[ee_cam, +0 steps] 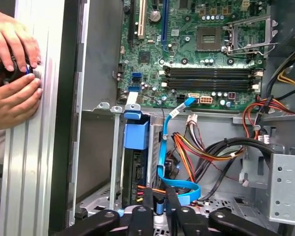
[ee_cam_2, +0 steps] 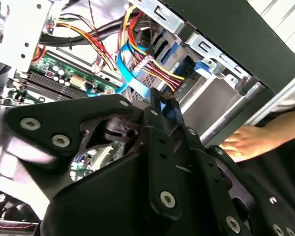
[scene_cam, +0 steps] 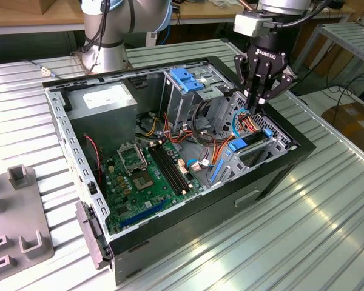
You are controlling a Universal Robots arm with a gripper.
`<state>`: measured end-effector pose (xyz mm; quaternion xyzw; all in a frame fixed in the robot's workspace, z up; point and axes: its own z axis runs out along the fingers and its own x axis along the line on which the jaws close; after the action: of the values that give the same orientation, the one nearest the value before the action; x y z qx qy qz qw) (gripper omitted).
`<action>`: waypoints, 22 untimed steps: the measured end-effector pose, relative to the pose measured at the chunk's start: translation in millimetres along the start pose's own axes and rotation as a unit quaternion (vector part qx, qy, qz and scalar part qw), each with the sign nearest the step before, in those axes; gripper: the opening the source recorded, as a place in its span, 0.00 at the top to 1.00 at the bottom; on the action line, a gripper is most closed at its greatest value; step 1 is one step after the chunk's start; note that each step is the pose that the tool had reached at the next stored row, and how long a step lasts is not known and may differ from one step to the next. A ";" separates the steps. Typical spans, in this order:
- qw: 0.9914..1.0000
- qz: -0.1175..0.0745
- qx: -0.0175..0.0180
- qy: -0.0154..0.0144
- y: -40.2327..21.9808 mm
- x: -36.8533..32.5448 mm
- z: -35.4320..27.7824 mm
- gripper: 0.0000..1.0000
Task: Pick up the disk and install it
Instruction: 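Insert the second disk wire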
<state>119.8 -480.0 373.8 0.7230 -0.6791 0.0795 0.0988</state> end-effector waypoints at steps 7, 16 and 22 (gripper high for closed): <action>0.999 0.001 -0.002 0.036 -0.3 -4.0 1.0 0.73; 0.999 0.001 -0.002 0.039 -0.3 -3.4 4.3 0.84; 1.000 -0.002 0.002 0.003 6.4 1.4 8.6 0.84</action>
<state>113.3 -483.9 366.0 0.7241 -0.6774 0.0829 0.0999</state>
